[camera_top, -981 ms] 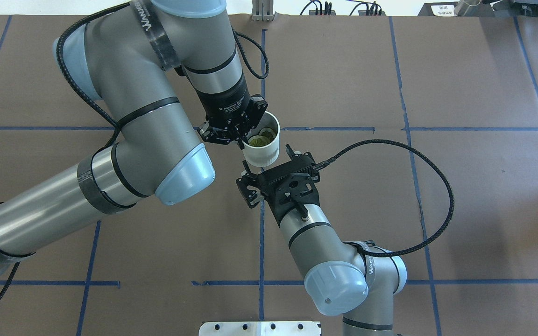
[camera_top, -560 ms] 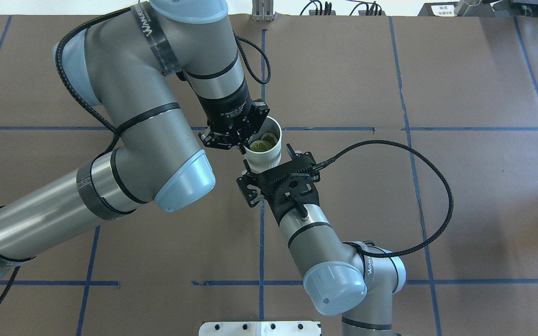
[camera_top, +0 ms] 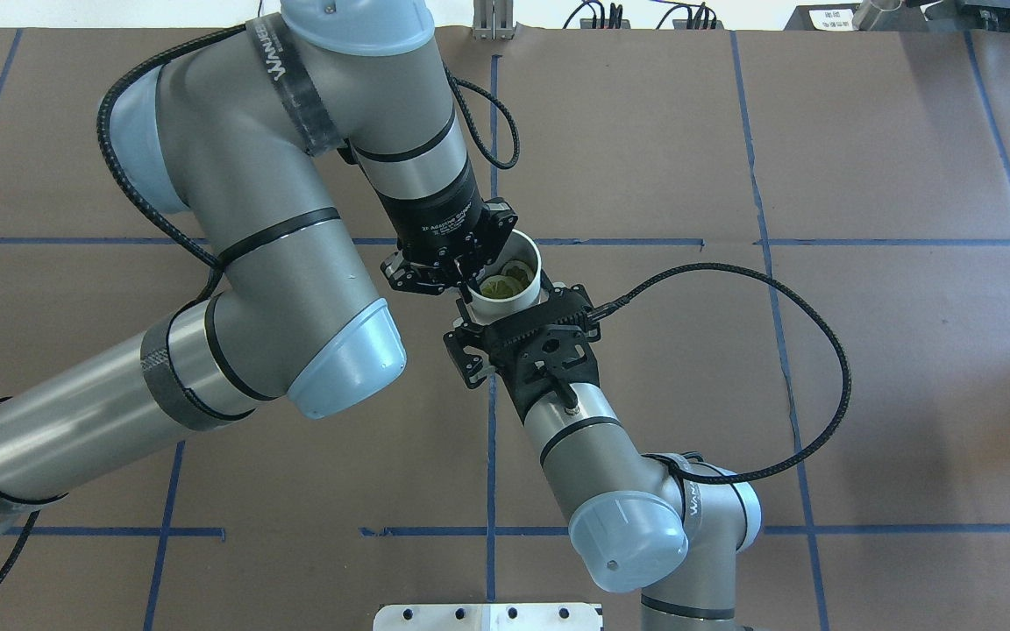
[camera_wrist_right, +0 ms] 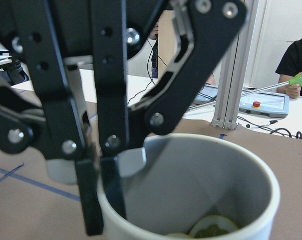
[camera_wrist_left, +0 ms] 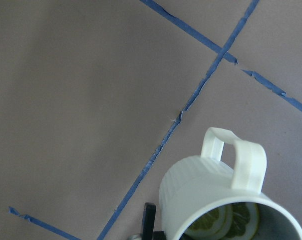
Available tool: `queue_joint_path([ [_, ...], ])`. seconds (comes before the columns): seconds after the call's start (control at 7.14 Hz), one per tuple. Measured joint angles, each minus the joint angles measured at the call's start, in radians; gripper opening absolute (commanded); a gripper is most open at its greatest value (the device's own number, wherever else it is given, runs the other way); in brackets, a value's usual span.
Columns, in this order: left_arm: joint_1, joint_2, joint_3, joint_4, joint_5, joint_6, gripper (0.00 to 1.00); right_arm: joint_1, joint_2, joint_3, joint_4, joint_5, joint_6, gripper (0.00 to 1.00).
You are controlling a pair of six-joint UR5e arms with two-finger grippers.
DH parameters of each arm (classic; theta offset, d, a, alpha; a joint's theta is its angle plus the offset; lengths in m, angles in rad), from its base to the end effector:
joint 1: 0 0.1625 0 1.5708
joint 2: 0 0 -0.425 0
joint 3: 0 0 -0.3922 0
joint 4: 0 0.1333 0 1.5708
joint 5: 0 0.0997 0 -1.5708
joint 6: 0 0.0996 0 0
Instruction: Left arm hands cup to right arm to dump lemon
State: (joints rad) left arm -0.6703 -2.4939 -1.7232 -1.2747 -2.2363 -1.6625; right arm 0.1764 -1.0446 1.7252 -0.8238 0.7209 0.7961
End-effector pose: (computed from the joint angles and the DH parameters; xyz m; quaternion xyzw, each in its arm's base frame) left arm 0.4658 -0.4609 0.0595 -0.1872 0.4304 -0.2099 0.8577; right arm -0.5518 -0.3098 0.1939 0.5501 -0.3876 0.0550 0.7376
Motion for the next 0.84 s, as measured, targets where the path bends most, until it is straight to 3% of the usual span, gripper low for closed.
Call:
queue_joint_path([
  [0.14,0.001,0.001,-0.001,0.0,-0.003,0.0,0.0,0.0,0.0,-0.001,0.0,-0.005,0.0,0.93],
  [0.42,0.003,0.0,-0.003,0.0,-0.006,0.0,0.11,0.0,0.0,-0.001,0.0,-0.009,0.0,0.52],
  [0.56,0.003,0.001,-0.006,0.0,-0.007,0.0,0.44,0.0,0.0,-0.001,0.0,-0.009,-0.001,0.35],
  [0.7,0.003,0.002,-0.01,0.0,-0.008,0.0,0.99,0.0,0.0,0.0,0.0,-0.008,-0.001,0.28],
  [0.84,0.003,0.003,-0.015,-0.001,-0.007,0.0,1.0,0.0,-0.002,0.0,0.0,-0.004,-0.002,0.27],
])
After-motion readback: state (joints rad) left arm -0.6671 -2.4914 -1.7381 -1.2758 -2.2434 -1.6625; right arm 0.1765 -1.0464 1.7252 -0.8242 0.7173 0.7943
